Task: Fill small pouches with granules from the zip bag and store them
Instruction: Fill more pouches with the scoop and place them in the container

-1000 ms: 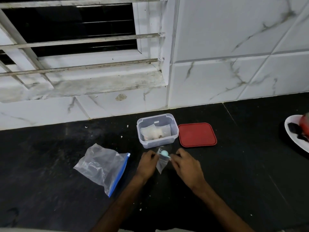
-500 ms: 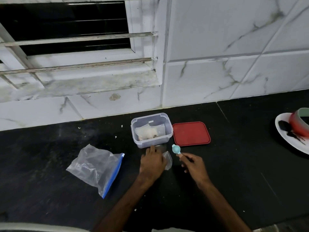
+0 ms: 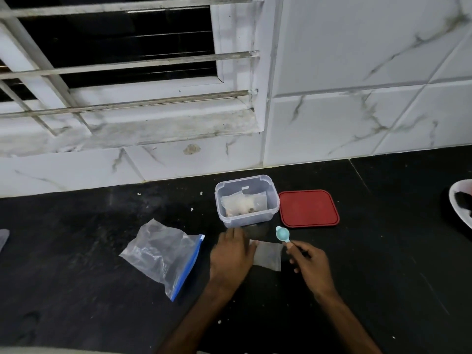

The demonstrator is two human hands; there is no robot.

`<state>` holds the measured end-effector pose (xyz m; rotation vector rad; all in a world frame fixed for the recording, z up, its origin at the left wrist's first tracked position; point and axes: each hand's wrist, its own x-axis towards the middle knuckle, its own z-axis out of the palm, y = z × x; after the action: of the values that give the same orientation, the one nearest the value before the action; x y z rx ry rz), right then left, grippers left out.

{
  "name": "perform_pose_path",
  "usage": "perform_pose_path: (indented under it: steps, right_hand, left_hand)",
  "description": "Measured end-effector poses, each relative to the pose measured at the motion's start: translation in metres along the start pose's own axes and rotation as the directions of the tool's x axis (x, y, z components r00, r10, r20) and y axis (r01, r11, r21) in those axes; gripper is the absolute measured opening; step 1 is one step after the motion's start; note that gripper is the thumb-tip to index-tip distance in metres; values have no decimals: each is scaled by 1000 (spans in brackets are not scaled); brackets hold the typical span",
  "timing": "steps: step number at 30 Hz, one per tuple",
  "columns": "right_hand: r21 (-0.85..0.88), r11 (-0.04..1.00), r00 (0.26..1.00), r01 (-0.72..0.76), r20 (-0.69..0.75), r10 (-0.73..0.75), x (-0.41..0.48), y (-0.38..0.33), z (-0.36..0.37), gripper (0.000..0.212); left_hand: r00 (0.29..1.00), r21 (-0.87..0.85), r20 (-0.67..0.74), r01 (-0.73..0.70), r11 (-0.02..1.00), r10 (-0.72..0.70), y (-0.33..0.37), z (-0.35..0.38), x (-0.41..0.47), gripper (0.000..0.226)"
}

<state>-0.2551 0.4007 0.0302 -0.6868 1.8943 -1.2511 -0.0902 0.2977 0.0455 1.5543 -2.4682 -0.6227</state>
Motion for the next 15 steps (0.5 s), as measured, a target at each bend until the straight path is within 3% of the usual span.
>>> perform_pose_path:
  steps: [4, 6, 8, 10, 13, 15]
  right_hand:
    - [39, 999, 996, 8, 83, -11, -10, -4, 18, 13]
    - [28, 999, 992, 21, 125, -24, -14, -6, 32, 13]
    - [13, 999, 983, 39, 177, -41, -17, -8, 46, 11]
    - [10, 998, 970, 60, 234, -61, -20, -13, 59, 10]
    - [18, 996, 948, 84, 306, -85, -26, -27, 77, 10]
    - [55, 994, 932, 92, 346, -105, -30, -38, 89, 12]
  left_hand:
    - [989, 259, -141, 88, 962, -52, -60, -20, -29, 77]
    - [990, 387, -88, 133, 913, -107, -95, -17, -37, 99]
    - [981, 454, -31, 186, 871, -193, -124, -16, -45, 104]
    - [976, 404, -30, 209, 891, -215, -138, -26, -48, 79]
    - [955, 150, -196, 252, 956, -221, -145, -56, -46, 24]
    - [918, -13, -310, 258, 966, -249, -148, -74, -42, 14]
